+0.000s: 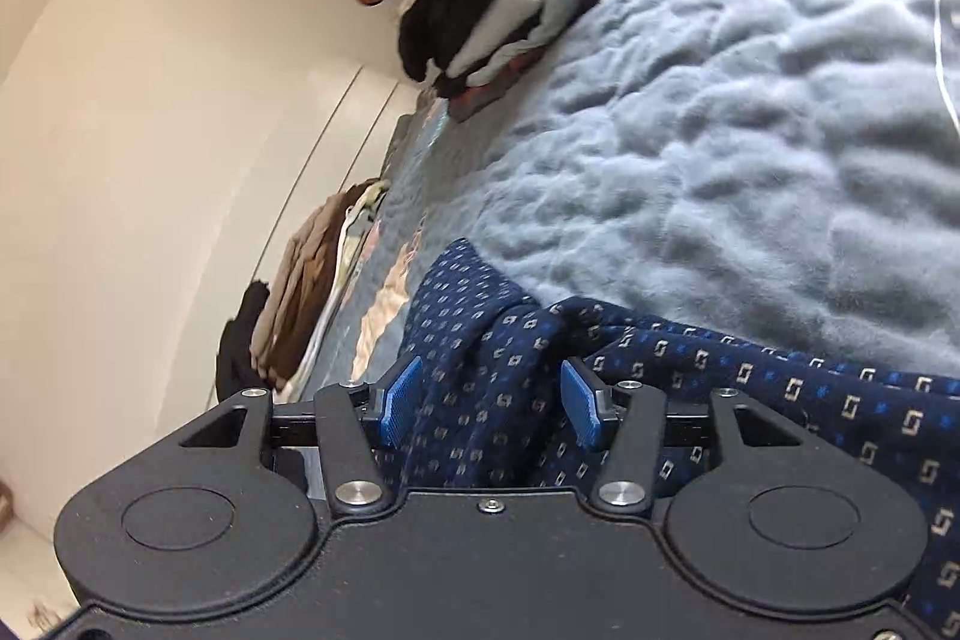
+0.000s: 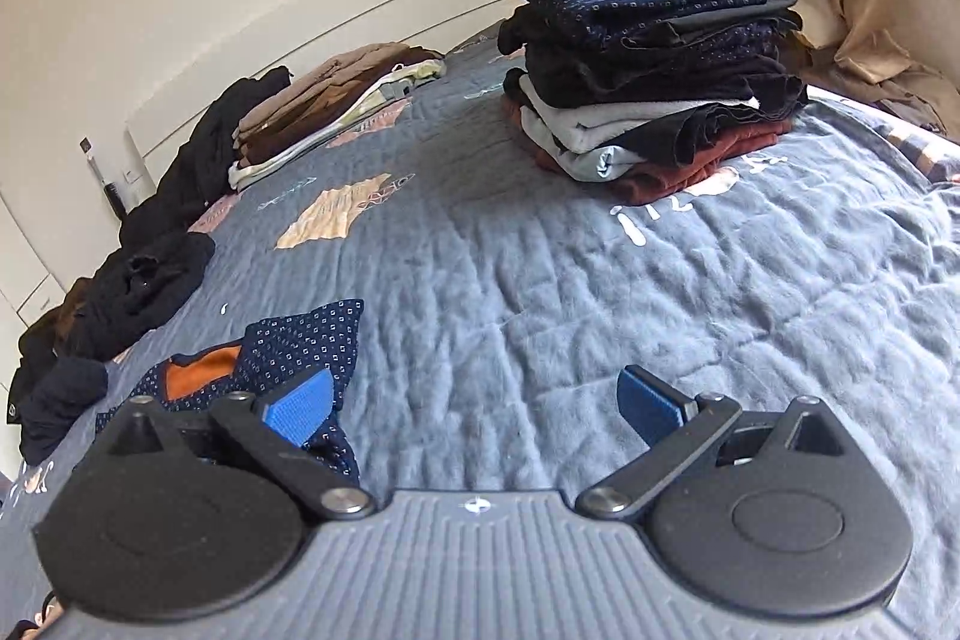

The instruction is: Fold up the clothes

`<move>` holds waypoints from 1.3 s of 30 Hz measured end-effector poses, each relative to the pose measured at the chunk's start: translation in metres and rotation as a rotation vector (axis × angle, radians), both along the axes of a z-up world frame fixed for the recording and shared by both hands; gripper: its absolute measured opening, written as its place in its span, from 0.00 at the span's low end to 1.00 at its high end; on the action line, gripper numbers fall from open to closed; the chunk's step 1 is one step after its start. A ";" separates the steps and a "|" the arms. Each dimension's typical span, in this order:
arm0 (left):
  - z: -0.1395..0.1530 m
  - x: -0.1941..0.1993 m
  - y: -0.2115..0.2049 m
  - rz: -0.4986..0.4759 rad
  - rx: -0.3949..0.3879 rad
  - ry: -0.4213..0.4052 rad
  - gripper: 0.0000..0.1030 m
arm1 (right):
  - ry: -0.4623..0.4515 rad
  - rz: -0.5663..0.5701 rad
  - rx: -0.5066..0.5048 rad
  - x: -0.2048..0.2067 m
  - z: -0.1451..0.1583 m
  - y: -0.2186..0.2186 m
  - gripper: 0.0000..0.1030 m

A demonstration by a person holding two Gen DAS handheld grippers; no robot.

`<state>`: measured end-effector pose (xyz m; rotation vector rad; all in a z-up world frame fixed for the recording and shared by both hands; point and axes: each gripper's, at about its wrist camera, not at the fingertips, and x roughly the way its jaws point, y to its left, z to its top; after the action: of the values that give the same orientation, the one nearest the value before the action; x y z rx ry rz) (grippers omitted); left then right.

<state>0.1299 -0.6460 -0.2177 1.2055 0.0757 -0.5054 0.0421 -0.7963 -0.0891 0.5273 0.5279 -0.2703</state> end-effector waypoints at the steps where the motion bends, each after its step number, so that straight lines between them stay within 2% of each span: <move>1: -0.003 0.001 -0.002 -0.008 0.013 -0.010 0.49 | 0.001 -0.010 0.006 -0.001 -0.001 -0.002 0.98; 2: -0.007 0.002 -0.005 -0.016 0.025 -0.020 0.49 | 0.002 -0.020 0.011 -0.002 -0.001 -0.004 0.98; 4: -0.011 0.006 -0.010 -0.014 0.042 -0.011 0.33 | 0.003 -0.036 0.022 -0.003 -0.003 -0.007 0.98; 5: -0.011 0.007 -0.010 -0.012 0.040 -0.001 0.16 | 0.003 -0.043 0.027 -0.003 -0.003 -0.008 0.98; 6: -0.011 0.009 -0.010 -0.010 0.035 0.010 0.07 | 0.003 -0.045 0.029 -0.003 -0.004 -0.008 0.98; 12: 0.000 -0.015 0.002 -0.049 0.001 0.046 0.05 | 0.011 -0.043 0.033 0.000 -0.006 -0.007 0.98; 17: -0.002 -0.032 0.016 -0.078 0.057 0.140 0.07 | 0.018 -0.030 0.046 0.003 -0.008 -0.004 0.98; 19: 0.009 -0.039 0.022 -0.100 0.039 0.204 0.15 | 0.018 -0.028 0.042 0.003 -0.008 -0.003 0.98; 20: 0.019 -0.042 0.025 -0.120 0.012 0.240 0.32 | 0.016 -0.029 0.045 0.003 -0.008 -0.004 0.98; 21: 0.029 -0.045 0.028 -0.140 -0.018 0.274 0.55 | 0.016 -0.029 0.047 0.003 -0.008 -0.004 0.98; 23: 0.057 -0.039 0.033 -0.172 -0.103 0.317 0.69 | 0.017 -0.030 0.049 0.003 -0.009 -0.005 0.98; 26: 0.098 0.013 0.026 -0.110 -0.221 0.448 0.69 | 0.019 -0.031 0.053 0.004 -0.010 -0.006 0.98; 27: 0.110 0.035 0.022 -0.077 -0.259 0.496 0.65 | 0.019 -0.032 0.054 0.004 -0.011 -0.007 0.98; 31: 0.119 0.131 0.005 0.047 -0.324 0.704 0.49 | 0.022 -0.033 0.058 0.005 -0.012 -0.009 0.98; 33: 0.114 0.167 -0.002 0.079 -0.332 0.833 0.48 | 0.023 -0.034 0.061 0.005 -0.013 -0.009 0.98; 34: 0.111 0.180 -0.005 0.087 -0.335 0.863 0.48 | 0.023 -0.034 0.062 0.005 -0.013 -0.010 0.98; 37: 0.101 0.204 -0.011 0.122 -0.310 0.910 0.48 | 0.030 -0.039 0.071 0.006 -0.016 -0.012 0.98; 39: 0.089 0.217 -0.017 0.151 -0.260 0.950 0.48 | 0.034 -0.038 0.073 0.007 -0.018 -0.012 0.98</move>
<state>0.3465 -0.6629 -0.1291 0.6165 0.8765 -0.8875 0.0492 -0.8082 -0.1066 0.6052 0.5630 -0.2975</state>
